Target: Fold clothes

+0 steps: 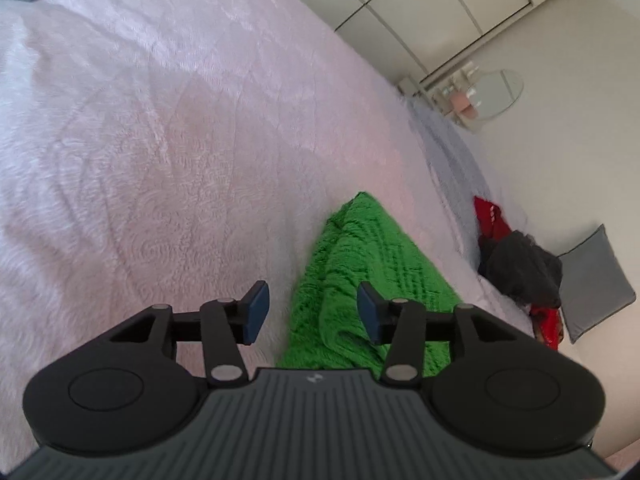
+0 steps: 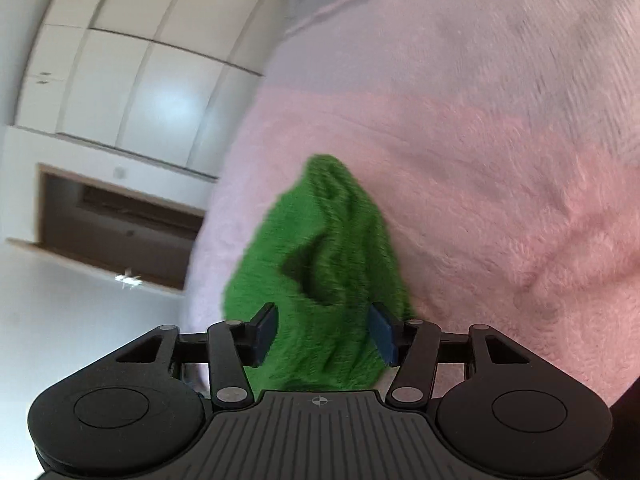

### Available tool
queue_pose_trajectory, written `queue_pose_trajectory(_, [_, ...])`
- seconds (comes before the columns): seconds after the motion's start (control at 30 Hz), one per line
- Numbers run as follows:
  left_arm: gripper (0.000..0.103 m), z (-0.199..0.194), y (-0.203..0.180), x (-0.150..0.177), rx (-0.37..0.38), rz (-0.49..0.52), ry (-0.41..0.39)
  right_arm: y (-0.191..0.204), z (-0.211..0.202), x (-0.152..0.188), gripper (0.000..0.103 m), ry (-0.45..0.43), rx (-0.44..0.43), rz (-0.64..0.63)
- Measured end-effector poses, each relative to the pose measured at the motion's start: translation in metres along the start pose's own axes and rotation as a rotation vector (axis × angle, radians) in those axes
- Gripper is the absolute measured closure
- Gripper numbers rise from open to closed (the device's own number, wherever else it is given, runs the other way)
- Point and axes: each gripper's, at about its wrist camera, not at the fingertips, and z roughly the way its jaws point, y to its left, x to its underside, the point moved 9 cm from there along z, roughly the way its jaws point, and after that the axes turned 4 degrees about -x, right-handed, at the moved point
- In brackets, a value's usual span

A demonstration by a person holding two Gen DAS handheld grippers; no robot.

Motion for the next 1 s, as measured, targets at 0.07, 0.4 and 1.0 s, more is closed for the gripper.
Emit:
queue_pose_trajectory(0.07, [0.067,0.007,-0.006,0.003,0.055,0.006,0.023,0.0,0.008,-0.002,0.08,-0.017,0.01,-0.001])
queue_pose_trajectory(0.4, [0.094,0.002,0.003,0.024,0.203,0.046,0.017,-0.001,-0.009,0.008,0.098,-0.076,0.016,-0.127])
queue_pose_trajectory(1.0, [0.062,-0.005,0.021,0.018,0.115,-0.04,-0.006,-0.027,0.002,0.042,0.042,-0.061,0.036,0.031])
